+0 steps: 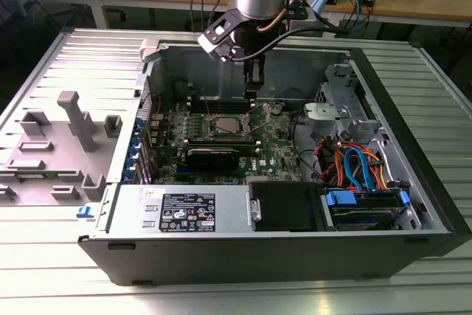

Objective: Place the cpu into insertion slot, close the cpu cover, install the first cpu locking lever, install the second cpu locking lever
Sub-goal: 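Close the cpu cover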

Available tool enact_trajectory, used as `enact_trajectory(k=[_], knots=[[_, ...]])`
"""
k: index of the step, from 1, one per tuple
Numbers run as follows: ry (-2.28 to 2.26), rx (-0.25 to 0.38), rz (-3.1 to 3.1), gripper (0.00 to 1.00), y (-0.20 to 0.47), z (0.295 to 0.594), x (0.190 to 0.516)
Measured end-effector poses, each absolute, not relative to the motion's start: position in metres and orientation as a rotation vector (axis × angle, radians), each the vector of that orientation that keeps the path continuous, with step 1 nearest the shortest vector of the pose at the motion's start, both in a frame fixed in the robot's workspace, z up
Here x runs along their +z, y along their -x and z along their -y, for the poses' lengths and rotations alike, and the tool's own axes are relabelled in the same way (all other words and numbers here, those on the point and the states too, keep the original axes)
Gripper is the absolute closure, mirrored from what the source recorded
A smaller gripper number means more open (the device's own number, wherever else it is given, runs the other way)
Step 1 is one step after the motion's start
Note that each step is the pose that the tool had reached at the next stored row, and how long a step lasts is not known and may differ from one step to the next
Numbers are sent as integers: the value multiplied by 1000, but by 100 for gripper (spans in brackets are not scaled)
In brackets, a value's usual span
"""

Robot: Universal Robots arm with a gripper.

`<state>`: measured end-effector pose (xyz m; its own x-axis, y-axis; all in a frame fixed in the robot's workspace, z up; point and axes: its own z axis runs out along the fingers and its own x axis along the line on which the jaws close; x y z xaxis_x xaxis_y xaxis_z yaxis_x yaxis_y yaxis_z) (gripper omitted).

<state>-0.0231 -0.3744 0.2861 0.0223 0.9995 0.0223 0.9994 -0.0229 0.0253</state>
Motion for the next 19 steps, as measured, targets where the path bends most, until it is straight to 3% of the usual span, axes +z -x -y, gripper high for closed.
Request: enact_trajectory(k=[19], knots=[[-2244,53,-2194,89,15,374,286]])
